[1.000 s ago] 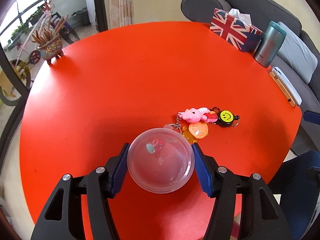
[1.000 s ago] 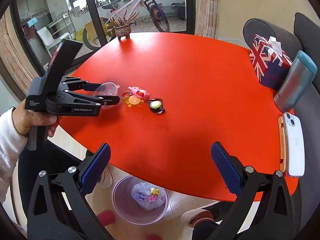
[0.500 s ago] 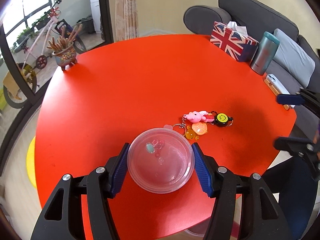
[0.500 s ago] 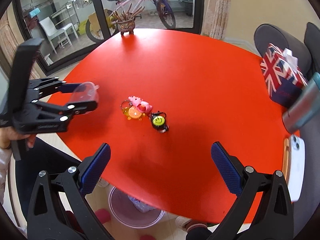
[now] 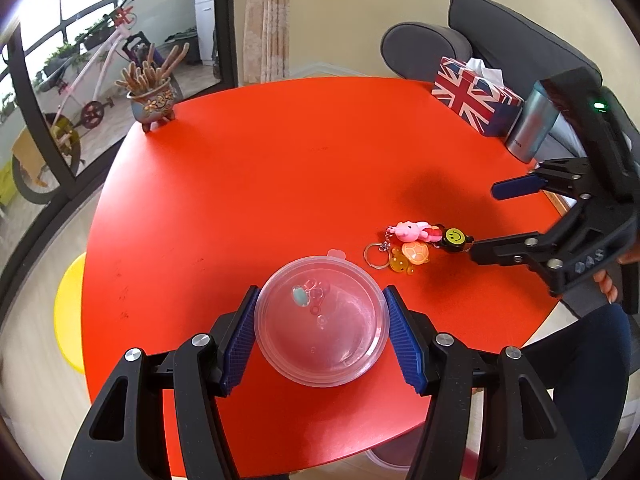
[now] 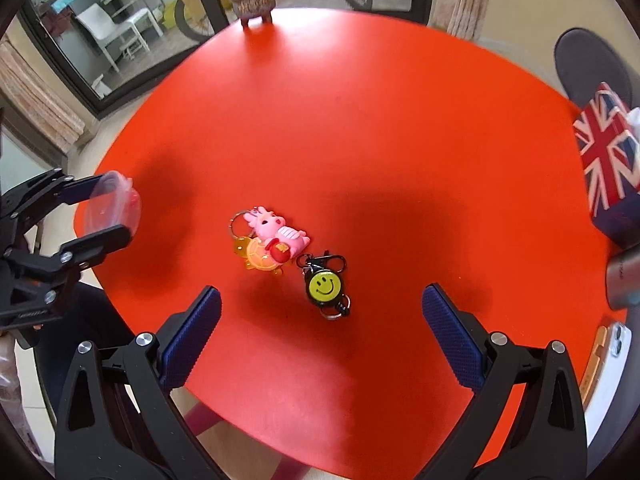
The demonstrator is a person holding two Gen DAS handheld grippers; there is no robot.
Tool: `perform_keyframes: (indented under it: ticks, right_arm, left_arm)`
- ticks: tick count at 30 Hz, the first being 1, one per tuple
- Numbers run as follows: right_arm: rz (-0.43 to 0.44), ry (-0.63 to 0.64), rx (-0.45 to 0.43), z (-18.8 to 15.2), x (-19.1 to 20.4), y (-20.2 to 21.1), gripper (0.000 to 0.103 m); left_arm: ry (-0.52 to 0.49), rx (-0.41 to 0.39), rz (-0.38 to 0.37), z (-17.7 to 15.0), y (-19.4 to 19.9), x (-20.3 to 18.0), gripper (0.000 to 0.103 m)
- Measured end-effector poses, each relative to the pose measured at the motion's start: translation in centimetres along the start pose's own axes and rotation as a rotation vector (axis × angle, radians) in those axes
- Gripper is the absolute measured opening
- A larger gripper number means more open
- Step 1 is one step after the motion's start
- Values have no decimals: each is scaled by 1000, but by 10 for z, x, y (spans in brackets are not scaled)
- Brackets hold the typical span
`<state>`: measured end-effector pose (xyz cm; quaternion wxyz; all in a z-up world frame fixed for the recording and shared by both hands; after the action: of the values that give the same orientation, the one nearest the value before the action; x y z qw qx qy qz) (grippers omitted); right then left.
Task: Collect trash
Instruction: 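Grasp the smiley-face keychain with the right gripper while the left holds the container, then carry both items over the pink bin while the right gripper opens, dropping the keychain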
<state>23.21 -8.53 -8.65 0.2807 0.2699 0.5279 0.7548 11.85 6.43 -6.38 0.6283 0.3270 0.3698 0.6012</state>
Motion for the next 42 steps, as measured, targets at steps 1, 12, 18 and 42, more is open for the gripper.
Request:
perform_keyframes:
  ticks: [1,12,18,42]
  right_arm:
    - [2,0,18,2,-1,-4,98]
    - [-28,9,137,3,-4,-31,62]
    - [-23,34,147,4,0,-36,42]
    - [-4,10,-98,-31,-1,30,25]
  left_arm:
    - [1,0,-2,0,0,0,59]
    - [13,-2,-7,-2,-1,3,59]
    - [20,1,-9,-4,-2,4,59]
    - [19,-40,-49,-9,10,-17,59]
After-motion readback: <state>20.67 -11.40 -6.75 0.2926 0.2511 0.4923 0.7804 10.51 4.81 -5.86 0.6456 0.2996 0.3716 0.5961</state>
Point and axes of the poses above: each gripper's, at about its wrist camera, not at the fingertips, and y roughly against the way its jaws point, x to its left, z to its top, the point moved 4 cm from there along -y, roughly the way its jaws point, and after that the axes turned 4 degrees about x, right-handed, at the moved point
